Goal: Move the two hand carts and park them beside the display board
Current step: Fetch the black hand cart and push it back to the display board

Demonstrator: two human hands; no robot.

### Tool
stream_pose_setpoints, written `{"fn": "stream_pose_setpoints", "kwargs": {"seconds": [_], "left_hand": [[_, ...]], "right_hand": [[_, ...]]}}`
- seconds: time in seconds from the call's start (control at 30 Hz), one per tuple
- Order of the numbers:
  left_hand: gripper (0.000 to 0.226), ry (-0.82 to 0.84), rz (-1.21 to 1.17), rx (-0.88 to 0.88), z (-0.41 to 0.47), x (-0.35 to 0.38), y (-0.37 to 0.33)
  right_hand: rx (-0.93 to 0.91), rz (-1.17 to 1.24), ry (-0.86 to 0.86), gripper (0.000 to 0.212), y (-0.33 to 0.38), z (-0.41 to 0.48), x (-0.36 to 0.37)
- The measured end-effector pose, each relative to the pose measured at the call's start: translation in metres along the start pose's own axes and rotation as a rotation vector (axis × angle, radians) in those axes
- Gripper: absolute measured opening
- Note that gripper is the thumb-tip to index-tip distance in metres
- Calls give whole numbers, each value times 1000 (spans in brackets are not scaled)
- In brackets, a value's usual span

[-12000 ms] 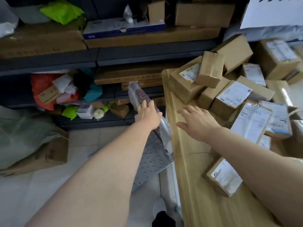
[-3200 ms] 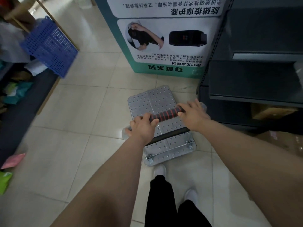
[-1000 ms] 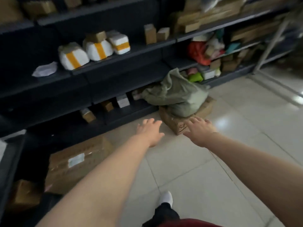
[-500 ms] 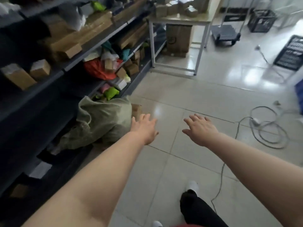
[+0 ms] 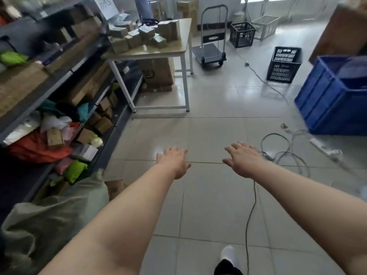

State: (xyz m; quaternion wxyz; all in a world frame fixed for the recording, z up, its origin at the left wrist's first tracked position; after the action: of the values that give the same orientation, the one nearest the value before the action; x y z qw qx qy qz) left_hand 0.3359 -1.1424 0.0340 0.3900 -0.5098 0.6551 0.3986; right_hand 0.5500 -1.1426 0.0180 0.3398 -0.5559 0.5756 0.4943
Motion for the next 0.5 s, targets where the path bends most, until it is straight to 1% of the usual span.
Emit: {"fn": "stream_pose_setpoints", "kwargs": {"seconds": [0.1,0.3,0.4,0.5], "left_hand": [[56,-19,-16,25,55,-33,-12],[58,-14,14,85,161,-78,-20],[59,7,63,123,229,-97,-13],[59,-13,75,170,307,-122,-5]], "right_hand": [[35,10,-7,54,-27,48,-29],[68,33,20,54,-51,144,-52],[86,57,4,55,-59,206,-66],[145,60,-20,55,-73,276,-86]]}}
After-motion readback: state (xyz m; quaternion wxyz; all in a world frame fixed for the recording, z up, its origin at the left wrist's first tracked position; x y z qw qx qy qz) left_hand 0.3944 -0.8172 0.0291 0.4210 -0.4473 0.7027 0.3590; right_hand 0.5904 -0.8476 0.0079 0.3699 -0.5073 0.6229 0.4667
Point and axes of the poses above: each hand's wrist, its own z-axis towards the middle knuckle, its own x-axis out of the palm, y = z × x, the point moved 4 cm from there along z, towards the middle knuckle, and after that the axes turned 9 degrees about z, right-handed, at the moved point
